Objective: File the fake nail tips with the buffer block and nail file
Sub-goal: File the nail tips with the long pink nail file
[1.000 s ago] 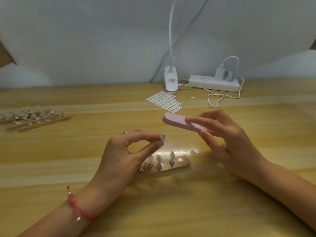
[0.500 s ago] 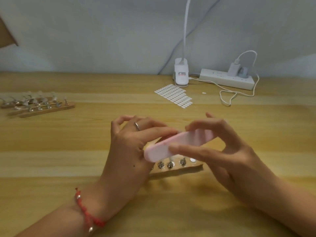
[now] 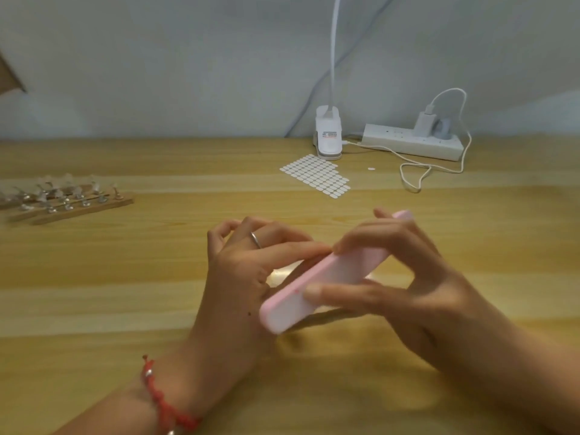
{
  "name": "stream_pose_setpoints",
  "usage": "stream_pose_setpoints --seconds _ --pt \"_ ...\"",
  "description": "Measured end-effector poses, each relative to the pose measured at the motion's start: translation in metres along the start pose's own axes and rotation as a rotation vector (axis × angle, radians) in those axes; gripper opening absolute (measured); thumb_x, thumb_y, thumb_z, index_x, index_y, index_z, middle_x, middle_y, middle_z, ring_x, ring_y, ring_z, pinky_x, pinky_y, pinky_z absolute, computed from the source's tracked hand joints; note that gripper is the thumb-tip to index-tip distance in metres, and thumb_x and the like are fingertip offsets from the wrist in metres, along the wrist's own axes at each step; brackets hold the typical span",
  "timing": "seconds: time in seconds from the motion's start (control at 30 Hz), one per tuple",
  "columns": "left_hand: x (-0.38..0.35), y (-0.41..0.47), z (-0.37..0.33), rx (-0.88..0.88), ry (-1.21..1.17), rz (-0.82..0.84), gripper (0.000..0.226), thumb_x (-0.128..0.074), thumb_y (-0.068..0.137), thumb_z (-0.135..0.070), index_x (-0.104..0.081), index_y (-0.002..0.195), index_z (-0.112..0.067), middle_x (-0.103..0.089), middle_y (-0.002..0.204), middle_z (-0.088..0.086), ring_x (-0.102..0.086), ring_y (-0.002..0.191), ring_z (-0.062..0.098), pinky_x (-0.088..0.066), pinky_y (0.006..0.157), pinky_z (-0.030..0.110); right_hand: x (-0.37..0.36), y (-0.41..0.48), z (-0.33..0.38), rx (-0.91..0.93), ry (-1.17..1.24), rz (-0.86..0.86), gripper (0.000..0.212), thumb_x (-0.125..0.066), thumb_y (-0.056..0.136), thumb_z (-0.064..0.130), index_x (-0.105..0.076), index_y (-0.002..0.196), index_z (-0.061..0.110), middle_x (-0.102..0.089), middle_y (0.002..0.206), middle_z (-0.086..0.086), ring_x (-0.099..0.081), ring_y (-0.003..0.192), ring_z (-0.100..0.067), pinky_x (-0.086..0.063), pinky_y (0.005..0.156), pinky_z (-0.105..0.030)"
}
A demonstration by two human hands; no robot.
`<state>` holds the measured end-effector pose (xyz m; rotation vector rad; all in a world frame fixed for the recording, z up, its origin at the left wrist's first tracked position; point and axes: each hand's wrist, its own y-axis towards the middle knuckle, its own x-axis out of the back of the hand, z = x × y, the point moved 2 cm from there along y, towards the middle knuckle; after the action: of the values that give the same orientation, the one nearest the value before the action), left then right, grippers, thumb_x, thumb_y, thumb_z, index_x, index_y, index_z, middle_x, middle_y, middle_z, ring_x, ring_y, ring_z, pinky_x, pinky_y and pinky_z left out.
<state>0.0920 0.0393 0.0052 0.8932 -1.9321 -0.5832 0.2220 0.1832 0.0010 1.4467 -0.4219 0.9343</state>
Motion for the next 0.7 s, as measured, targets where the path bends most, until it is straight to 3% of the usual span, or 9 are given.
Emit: stream_pose_setpoints --seconds 0.07,0.17,0.27,0.43,0.57,0.7 --pt "0.0 0.0 0.0 0.02 -0.018 -0.011 0.022 -0.059 0.077 -0.039 -0.062 0.099 -0.042 -0.061 0.094 -0.027 -0.053 0.093 0.001 -0.028 0.087 0.037 0.001 0.002 -0.004 -0.005 -0.005 -0.004 0.043 -0.05 0.097 0.002 -0.062 0.125 0.032 -0.05 0.12 -0.003 -0.05 0.118 -0.02 -0.034 0.114 -0.052" --pt "0.001 0.0 0.001 0.05 -0.024 -0.029 0.016 -0.059 0.081 -0.036 -0.064 0.094 -0.044 -0.062 0.091 -0.026 -0.053 0.095 -0.001 -0.027 0.087 0.035 0.008 0.001 -0.013 -0.084 -0.02 -0.021 0.062 -0.065 0.086 -0.011 -0.061 0.125 0.036 -0.049 0.12 -0.003 -0.05 0.116 -0.023 -0.045 0.104 -0.045" --pt "0.001 -0.001 0.001 0.028 -0.033 -0.007 0.018 -0.061 0.078 -0.041 -0.066 0.094 -0.048 -0.061 0.093 -0.029 -0.053 0.094 -0.002 -0.028 0.087 0.037 -0.003 -0.003 0.002 0.022 0.023 0.029 0.038 -0.05 0.101 0.005 -0.067 0.121 0.032 -0.049 0.119 -0.003 -0.049 0.118 -0.02 -0.03 0.117 -0.05" --pt "0.0 -0.001 0.001 0.045 -0.026 -0.01 0.018 -0.059 0.081 -0.038 -0.063 0.095 -0.049 -0.063 0.091 -0.027 -0.053 0.096 -0.001 -0.026 0.087 0.034 0.011 -0.001 -0.015 -0.068 -0.043 -0.014 0.057 -0.056 0.085 -0.019 -0.062 0.121 0.025 -0.054 0.112 -0.013 -0.055 0.108 -0.033 -0.038 0.108 -0.058" --pt "-0.001 -0.002 0.002 0.023 -0.032 0.014 0.017 -0.062 0.08 -0.038 -0.064 0.095 -0.046 -0.062 0.092 -0.029 -0.053 0.095 -0.002 -0.027 0.085 0.034 0.0 -0.003 -0.001 0.047 0.003 0.057 0.041 -0.05 0.096 -0.002 -0.07 0.118 0.027 -0.055 0.114 -0.01 -0.053 0.113 -0.024 -0.031 0.116 -0.051" --pt "-0.001 -0.003 0.001 0.036 -0.036 0.005 0.015 -0.059 0.081 -0.037 -0.068 0.09 -0.044 -0.062 0.09 -0.026 -0.054 0.093 -0.003 -0.028 0.086 0.035 0.01 0.001 -0.016 -0.054 -0.027 -0.014 0.056 -0.064 0.082 -0.017 -0.061 0.121 0.023 -0.051 0.113 -0.008 -0.056 0.107 -0.033 -0.048 0.097 -0.052"
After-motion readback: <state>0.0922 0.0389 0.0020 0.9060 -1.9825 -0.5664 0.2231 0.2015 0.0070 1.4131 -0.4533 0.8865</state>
